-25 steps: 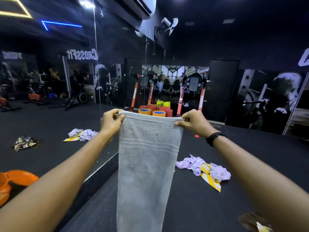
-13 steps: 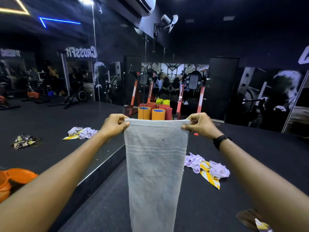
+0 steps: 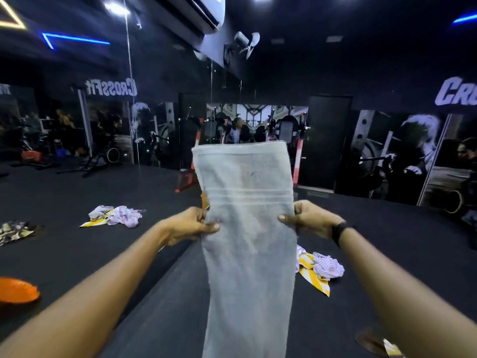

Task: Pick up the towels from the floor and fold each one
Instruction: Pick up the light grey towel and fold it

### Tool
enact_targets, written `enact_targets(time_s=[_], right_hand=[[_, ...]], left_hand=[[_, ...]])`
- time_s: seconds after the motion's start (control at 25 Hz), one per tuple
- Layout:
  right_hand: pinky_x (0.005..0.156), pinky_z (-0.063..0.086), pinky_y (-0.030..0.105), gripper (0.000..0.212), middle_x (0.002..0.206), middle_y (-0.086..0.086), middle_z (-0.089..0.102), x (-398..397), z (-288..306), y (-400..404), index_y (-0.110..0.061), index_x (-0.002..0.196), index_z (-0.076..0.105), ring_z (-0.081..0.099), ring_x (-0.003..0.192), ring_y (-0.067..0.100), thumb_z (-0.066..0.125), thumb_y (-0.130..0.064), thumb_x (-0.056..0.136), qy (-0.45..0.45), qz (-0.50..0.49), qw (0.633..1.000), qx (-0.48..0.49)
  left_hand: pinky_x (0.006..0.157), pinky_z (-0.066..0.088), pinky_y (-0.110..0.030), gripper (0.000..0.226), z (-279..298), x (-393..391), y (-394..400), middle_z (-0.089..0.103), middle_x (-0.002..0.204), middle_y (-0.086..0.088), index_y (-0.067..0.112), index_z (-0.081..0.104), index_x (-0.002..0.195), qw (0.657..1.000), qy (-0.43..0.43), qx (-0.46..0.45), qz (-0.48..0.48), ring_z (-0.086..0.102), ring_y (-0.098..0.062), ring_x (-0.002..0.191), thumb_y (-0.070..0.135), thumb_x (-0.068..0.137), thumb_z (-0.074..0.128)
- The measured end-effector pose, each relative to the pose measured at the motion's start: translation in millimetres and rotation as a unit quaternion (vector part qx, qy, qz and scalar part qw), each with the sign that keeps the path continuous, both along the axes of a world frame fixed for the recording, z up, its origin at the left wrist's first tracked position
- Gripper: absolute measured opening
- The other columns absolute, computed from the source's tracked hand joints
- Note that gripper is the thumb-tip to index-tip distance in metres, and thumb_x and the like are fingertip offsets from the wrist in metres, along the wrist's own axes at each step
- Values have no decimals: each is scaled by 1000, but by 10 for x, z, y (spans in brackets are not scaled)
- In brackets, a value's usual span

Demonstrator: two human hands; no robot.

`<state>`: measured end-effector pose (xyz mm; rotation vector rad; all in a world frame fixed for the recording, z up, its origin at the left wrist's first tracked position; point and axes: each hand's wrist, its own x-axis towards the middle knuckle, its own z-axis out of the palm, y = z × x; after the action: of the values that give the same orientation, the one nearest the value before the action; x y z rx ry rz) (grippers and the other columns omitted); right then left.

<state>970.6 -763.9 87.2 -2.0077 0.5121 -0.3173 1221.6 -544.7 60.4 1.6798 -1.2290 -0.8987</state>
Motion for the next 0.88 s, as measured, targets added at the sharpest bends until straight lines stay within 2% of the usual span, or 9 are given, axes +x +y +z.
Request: enact_targets(time_s=[0.04, 0.12, 0.2, 0.28, 0.36, 0.48, 0.6, 0.76, 0.88], right_hand=[[56, 50, 28, 47, 86, 13, 72, -43, -113, -20, 5, 94, 69, 64, 72, 22, 77, -35, 72, -6, -14, 1000, 16], [56, 49, 27, 64, 90, 18, 69, -109, -229, -77, 10, 103, 65, 59, 76, 27, 80, -42, 68, -45, -38, 997, 46], [52, 47, 20, 42, 84, 11, 69, -141, -233, -60, 6, 105, 67, 59, 69, 18, 70, -30, 83, -61, -60, 993, 83], [49, 46, 17, 25, 77, 4, 68, -133, -172, -29, 1, 107, 69, 58, 60, 9, 62, -17, 92, -33, -77, 993, 89], [49, 48, 17, 21, 76, 4, 67, -100, 20, -6, 0, 106, 68, 57, 59, 9, 60, -14, 92, -53, -65, 993, 78], [67, 57, 23, 23, 92, 3, 73, -30, 265, -51, -8, 106, 67, 69, 77, 13, 65, -17, 85, -157, -43, 979, 123], [73, 57, 37, 33, 101, 8, 73, 29, 47, -46, -10, 107, 67, 69, 87, 23, 79, -15, 77, 26, -34, 999, -5], [52, 50, 19, 9, 74, 7, 69, 13, -198, -49, -2, 83, 71, 60, 59, 13, 73, -10, 82, -10, -93, 989, 113], [54, 50, 18, 24, 83, 7, 67, 54, -160, -20, 2, 101, 71, 59, 65, 12, 71, -15, 84, -4, -91, 988, 121]], left_hand=[[71, 47, -26, 76, -51, -2, 11, 71, 91, -5, -1, 67, 105, 999, 22, 0, 23, 65, -15, 80, 49, 52, 90], [53, 47, -16, 42, -6, -33, 58, 71, 75, -1, 1, 70, 98, 994, 63, -20, 82, 63, -6, 57, 28, 69, 83], [50, 48, -17, 11, 48, -36, 60, 68, 68, 1, 10, 73, 75, 990, 80, -20, 113, 60, -4, 52, 20, 73, 79], [59, 52, -24, 14, 86, -29, 10, 70, 75, -2, 13, 71, 65, 987, 74, 11, 139, 65, -10, 67, 19, 72, 80], [61, 54, -26, 22, 181, -67, -62, 71, 90, -7, 4, 70, 90, 982, 97, -24, 161, 67, -16, 79, 17, 75, 79], [66, 57, -26, 38, 353, -27, -134, 72, 102, -6, 7, 63, 114, 975, 153, -124, 103, 70, -15, 87, 21, 80, 71], [67, 57, -24, 17, 231, -76, -113, 75, 81, 0, 7, 68, 92, 998, 12, 28, 47, 70, -9, 74, 20, 82, 73], [73, 57, -30, 16, -20, 69, -48, 71, 83, -5, 8, 69, 88, 986, 76, 35, 145, 63, -12, 70, 23, 86, 70], [65, 55, -27, 17, 13, 67, 0, 71, 91, -6, 7, 69, 97, 981, 97, 48, 160, 65, -14, 74, 20, 86, 70]])
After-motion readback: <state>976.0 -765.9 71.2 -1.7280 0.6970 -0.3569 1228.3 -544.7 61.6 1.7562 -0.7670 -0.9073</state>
